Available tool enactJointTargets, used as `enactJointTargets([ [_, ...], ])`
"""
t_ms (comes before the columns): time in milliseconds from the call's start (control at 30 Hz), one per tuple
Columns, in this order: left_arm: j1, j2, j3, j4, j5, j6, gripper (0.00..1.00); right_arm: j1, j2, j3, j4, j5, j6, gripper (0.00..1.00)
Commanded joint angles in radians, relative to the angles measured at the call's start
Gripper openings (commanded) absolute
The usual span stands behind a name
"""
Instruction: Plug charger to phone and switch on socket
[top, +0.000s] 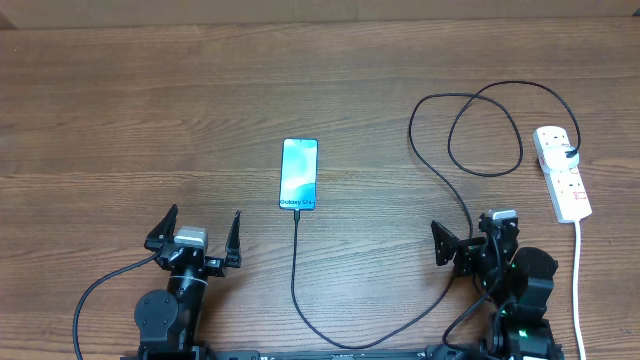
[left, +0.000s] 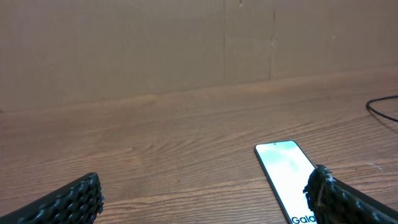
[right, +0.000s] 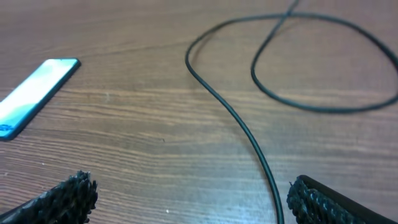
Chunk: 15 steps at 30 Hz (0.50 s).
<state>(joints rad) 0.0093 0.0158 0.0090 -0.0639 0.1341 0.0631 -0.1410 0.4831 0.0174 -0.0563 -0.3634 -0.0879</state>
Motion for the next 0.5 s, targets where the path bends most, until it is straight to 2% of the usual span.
enactJointTargets([
  [0,0.01,-0.01,-0.004,-0.003,-0.011,0.023,1.0,0.034,-0.063,-0.01,-0.001,0.001,-0.027,1.0],
  [467,0.01,-0.01,-0.005,-0.003,-0.011,0.023,1.0,0.16,-0.251,-0.009,-0.006,0.048,-0.026,1.0],
])
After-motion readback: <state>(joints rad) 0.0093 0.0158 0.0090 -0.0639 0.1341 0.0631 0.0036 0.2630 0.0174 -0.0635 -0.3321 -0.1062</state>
